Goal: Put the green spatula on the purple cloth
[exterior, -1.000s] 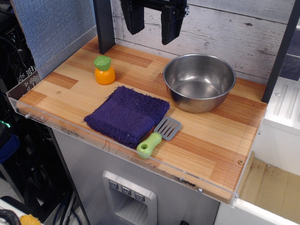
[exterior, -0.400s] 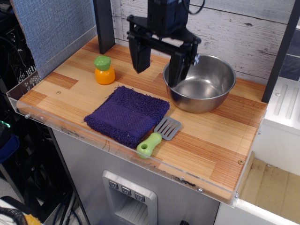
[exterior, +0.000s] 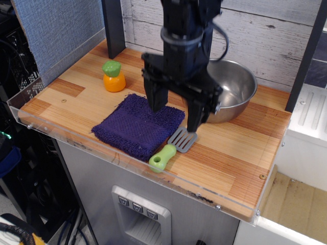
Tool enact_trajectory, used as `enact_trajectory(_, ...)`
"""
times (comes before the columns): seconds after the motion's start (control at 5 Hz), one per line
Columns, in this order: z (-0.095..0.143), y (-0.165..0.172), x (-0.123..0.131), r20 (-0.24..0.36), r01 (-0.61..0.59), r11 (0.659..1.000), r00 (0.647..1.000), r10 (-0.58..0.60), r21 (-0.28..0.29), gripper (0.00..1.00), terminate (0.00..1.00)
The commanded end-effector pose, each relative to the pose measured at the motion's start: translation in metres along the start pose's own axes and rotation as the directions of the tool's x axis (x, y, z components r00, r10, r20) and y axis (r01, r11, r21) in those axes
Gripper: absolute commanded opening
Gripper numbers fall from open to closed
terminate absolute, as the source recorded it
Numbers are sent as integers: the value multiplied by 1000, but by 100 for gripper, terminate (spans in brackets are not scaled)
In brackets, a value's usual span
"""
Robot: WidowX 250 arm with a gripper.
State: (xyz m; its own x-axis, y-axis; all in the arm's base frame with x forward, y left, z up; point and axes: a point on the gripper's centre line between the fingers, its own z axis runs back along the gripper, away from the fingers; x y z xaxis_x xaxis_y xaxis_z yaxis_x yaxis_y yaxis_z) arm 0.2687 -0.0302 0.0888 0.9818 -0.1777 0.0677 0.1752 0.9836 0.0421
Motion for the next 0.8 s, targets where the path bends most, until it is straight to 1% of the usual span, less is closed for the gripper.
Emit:
enact_trajectory(0.0, -25, -1, 5, 2, -13, 1000, 1000, 13, -5, 100, 0)
enact_trajectory(0.2, -36, -8, 6, -8, -6, 1000, 1000, 6, -7, 100, 0)
enact_trajectory(0.6, -55, -9, -7, -58, -2, 1000, 998, 2, 8, 100, 0)
